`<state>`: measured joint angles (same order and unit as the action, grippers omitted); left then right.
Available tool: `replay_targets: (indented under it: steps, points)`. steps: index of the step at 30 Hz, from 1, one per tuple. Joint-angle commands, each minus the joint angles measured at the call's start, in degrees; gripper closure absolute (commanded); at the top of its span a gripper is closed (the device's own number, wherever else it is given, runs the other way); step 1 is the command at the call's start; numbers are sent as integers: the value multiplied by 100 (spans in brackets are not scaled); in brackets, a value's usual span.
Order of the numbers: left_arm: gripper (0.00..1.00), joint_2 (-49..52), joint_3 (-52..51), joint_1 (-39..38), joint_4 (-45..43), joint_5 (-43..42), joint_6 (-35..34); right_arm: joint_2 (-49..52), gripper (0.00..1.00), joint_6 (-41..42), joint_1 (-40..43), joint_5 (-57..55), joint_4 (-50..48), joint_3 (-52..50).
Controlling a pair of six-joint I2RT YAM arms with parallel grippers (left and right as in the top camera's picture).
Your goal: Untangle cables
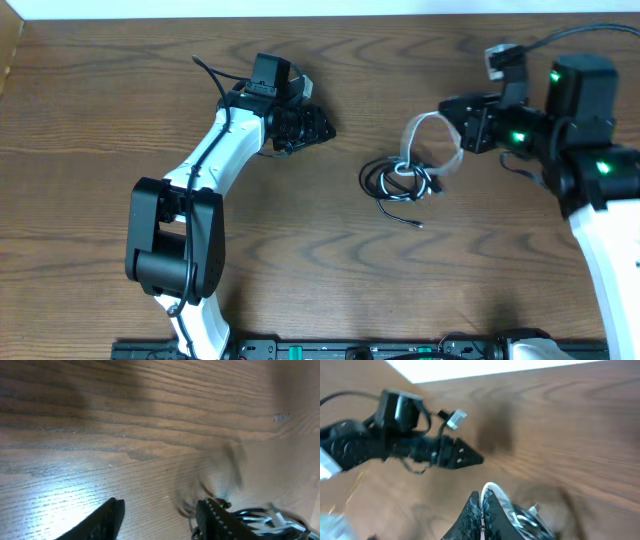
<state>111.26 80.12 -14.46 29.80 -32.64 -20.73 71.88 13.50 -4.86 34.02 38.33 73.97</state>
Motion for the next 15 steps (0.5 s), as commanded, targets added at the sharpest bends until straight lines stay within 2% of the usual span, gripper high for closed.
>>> replay_targets:
  steps: [1,4,8,10,12,13,15]
  points:
    - [43,-9,24,-13,15,33,74,-267,99,831,-63,-1829,380,81]
    - [41,-9,24,-13,15,35,76,-114,99,1045,-162,-2448,866,74]
    - [41,-9,24,-13,15,35,76,376,99,857,-286,-2387,1241,66]
    - [41,-9,24,-13,17,33,122,619,96,485,-308,-2024,1241,66]
    - [41,-9,24,-13,17,35,164,872,82,315,-341,-1740,1224,66]
    - [41,-9,24,-13,15,33,181,1099,65,317,-400,-1657,1222,66]
    - [37,-9,24,-7,-28,37,236,1478,52,315,-562,-1375,1174,66]
